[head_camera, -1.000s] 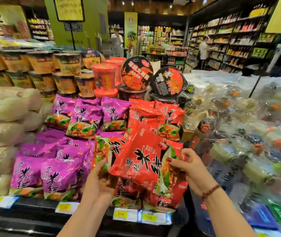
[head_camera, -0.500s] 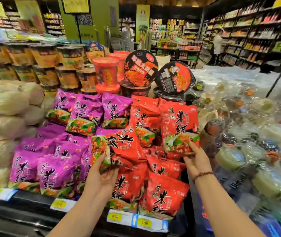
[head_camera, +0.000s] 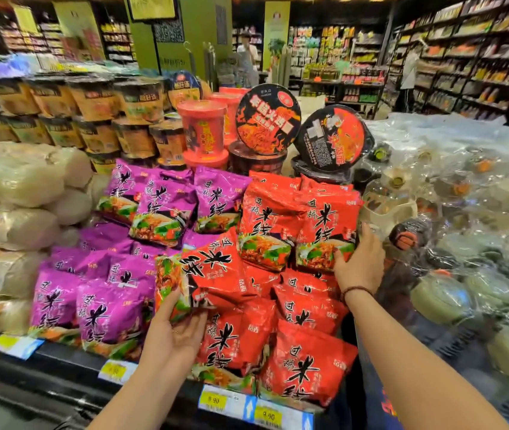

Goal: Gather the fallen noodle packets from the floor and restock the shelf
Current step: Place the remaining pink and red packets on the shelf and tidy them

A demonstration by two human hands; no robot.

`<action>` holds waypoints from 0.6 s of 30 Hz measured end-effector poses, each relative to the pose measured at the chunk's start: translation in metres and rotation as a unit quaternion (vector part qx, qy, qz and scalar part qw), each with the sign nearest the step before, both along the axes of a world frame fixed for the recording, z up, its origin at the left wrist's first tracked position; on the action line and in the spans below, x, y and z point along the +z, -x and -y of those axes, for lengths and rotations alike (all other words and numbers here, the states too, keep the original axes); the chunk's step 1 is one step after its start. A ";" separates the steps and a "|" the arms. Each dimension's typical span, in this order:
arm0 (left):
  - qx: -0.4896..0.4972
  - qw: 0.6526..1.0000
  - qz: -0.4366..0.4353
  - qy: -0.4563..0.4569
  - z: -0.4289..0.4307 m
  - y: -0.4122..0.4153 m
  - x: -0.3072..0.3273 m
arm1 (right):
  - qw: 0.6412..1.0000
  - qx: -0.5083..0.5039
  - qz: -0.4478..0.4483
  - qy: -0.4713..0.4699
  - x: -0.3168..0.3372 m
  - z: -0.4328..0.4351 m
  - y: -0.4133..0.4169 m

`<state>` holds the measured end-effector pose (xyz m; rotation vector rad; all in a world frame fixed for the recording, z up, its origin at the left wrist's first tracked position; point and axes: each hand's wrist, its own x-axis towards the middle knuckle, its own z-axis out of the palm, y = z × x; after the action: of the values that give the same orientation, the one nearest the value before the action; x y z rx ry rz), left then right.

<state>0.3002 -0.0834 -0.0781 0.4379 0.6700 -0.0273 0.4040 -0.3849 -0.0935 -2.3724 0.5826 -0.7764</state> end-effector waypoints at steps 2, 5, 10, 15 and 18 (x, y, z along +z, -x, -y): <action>-0.004 1.000 0.000 0.003 0.004 -0.001 -0.002 | 0.986 0.095 0.012 0.134 -0.002 0.001 -0.003; -0.018 1.000 -0.004 0.010 0.010 -0.001 -0.002 | 0.959 0.172 0.012 0.227 -0.011 0.001 -0.011; -0.008 1.000 0.001 0.023 0.014 -0.005 -0.002 | 0.949 0.203 -0.092 0.222 -0.017 -0.009 -0.023; -0.006 1.000 0.007 0.016 0.012 -0.004 0.002 | 0.956 0.164 -0.112 0.215 -0.015 -0.029 -0.029; -0.004 1.000 0.008 0.007 0.010 -0.003 0.005 | 0.957 0.159 -0.130 0.203 -0.017 -0.032 -0.031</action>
<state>0.3027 -0.0930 -0.0731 0.4278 0.6513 -0.0361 0.4352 -0.3527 -0.1104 -2.8787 0.1343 -0.4739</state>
